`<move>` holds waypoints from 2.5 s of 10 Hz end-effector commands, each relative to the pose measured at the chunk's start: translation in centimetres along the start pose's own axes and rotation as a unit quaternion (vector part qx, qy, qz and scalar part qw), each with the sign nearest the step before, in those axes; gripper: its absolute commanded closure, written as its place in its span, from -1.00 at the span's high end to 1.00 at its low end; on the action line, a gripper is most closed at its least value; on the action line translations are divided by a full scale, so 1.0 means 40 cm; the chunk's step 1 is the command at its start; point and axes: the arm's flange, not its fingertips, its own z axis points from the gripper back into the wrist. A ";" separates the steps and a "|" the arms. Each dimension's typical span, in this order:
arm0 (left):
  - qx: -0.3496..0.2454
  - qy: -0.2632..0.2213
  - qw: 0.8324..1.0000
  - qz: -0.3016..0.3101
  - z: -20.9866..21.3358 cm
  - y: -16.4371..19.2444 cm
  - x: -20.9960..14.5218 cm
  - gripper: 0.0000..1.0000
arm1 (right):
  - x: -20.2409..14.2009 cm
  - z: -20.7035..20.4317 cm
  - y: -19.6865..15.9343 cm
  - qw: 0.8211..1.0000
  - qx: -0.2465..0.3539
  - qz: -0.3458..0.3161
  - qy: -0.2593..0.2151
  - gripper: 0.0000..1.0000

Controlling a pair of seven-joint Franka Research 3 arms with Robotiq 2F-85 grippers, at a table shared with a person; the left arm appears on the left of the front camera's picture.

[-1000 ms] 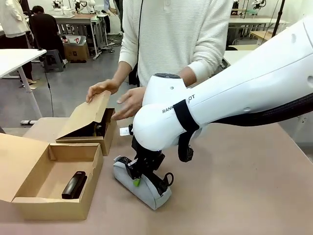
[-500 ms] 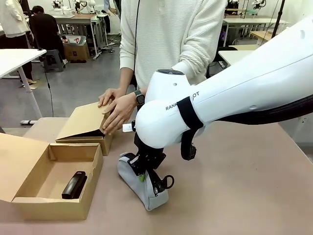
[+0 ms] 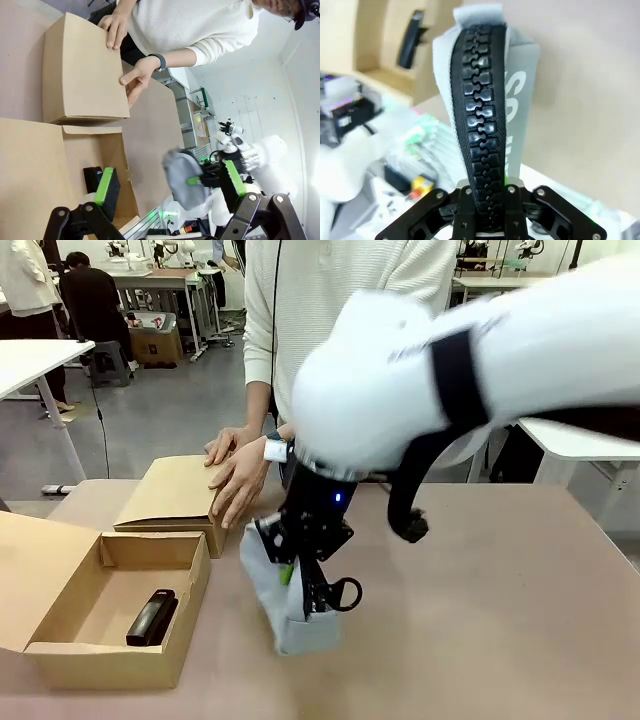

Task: Place items inside the box.
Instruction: Pick up a Pencil pouch or Stapler and place it inside the Mailer Box closest to the robot.

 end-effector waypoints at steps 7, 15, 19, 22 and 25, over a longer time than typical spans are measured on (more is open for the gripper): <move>-0.008 -0.001 1.000 -0.012 0.001 0.002 -0.011 1.00 | 0.065 0.074 0.141 0.976 0.097 -0.096 -0.168 -0.84; -0.008 -0.001 1.000 -0.012 0.001 0.002 -0.011 1.00 | 0.204 -0.192 0.329 0.981 0.146 -0.093 -0.093 -0.84; -0.008 -0.001 1.000 -0.012 0.001 0.002 -0.011 1.00 | 0.224 -0.249 0.372 0.984 0.127 -0.093 -0.082 -0.84; -0.008 -0.001 1.000 -0.012 0.001 0.002 -0.011 1.00 | 0.258 -0.270 0.407 0.974 0.131 -0.135 -0.122 -0.84; -0.008 -0.001 1.000 -0.012 0.001 0.002 -0.011 1.00 | 0.306 -0.330 0.427 0.969 0.128 -0.162 -0.133 -0.84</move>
